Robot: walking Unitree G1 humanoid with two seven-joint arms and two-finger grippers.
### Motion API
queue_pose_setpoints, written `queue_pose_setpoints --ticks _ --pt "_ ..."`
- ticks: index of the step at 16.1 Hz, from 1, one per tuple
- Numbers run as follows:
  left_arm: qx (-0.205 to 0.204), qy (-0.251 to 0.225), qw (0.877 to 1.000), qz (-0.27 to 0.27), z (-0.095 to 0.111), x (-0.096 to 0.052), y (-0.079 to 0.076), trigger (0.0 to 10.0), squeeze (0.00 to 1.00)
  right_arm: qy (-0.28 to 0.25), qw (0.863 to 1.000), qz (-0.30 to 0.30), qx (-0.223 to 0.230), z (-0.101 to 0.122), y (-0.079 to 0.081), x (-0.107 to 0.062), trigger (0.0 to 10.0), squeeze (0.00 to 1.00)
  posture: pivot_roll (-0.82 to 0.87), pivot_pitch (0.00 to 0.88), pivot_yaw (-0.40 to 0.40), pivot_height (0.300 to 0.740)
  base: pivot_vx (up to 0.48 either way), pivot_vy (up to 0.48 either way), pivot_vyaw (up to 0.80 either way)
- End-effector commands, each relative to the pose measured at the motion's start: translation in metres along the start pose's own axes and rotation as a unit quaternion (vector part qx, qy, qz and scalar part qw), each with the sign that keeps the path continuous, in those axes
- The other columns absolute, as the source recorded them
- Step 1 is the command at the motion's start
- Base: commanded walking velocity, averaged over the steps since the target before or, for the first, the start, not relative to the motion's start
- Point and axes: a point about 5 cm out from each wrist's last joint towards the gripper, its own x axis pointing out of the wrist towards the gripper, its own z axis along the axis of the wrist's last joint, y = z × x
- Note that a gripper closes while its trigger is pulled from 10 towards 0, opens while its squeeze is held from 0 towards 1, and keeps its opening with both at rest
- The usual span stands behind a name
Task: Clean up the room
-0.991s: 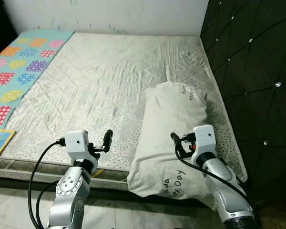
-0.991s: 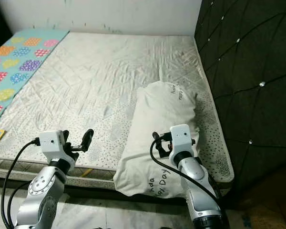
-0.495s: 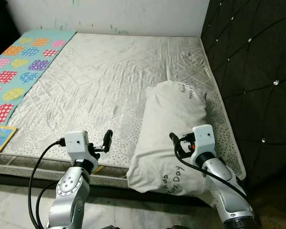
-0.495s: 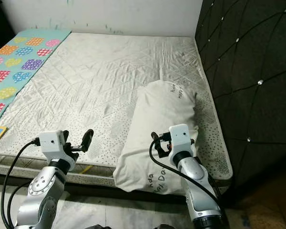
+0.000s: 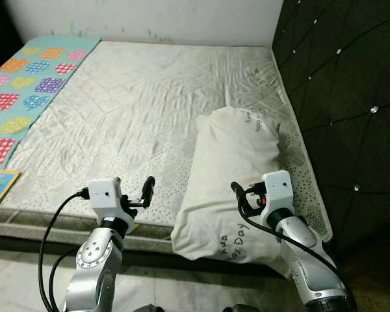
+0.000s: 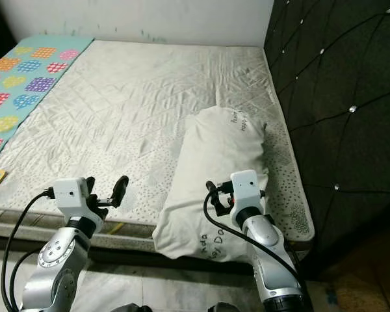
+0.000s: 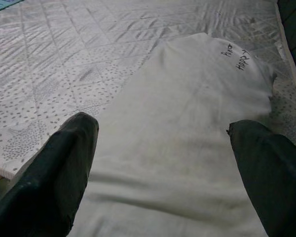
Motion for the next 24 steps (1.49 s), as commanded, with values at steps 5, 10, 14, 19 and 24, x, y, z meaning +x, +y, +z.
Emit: queue_pose_setpoints --ticks 5,10,14,19,24 --pt "0.0 0.001 1.0 -0.004 0.001 -0.002 0.001 10.0 0.0 -0.009 1.0 -0.003 -0.003 0.006 0.001 -0.001 10.0 0.0 -0.13 0.117 0.031 0.711 0.342 0.0 0.0" --pt "0.001 0.003 1.0 -0.008 0.001 -0.002 0.0 10.0 0.0 -0.013 1.0 -0.018 -0.007 0.007 -0.005 -0.002 10.0 0.0 -0.13 0.12 0.03 0.711 0.374 0.0 0.0" --pt "0.001 0.006 1.0 -0.006 0.001 -0.002 0.0 10.0 0.0 -0.013 1.0 -0.021 -0.008 0.007 -0.006 -0.002 10.0 0.0 -0.13 0.12 0.03 0.711 0.359 0.0 0.0" --pt "-0.003 0.013 1.0 0.004 -0.001 -0.002 0.002 10.0 0.0 -0.011 1.0 -0.026 -0.013 0.006 -0.008 -0.003 10.0 0.0 -0.13 0.119 0.029 0.711 0.0 0.0 0.0" --pt "-0.006 0.037 0.999 0.001 -0.008 -0.002 0.0 10.0 0.0 0.0 1.0 -0.028 -0.003 0.004 -0.01 -0.004 10.0 0.0 -0.13 0.111 0.026 0.696 0.0 0.0 0.0"
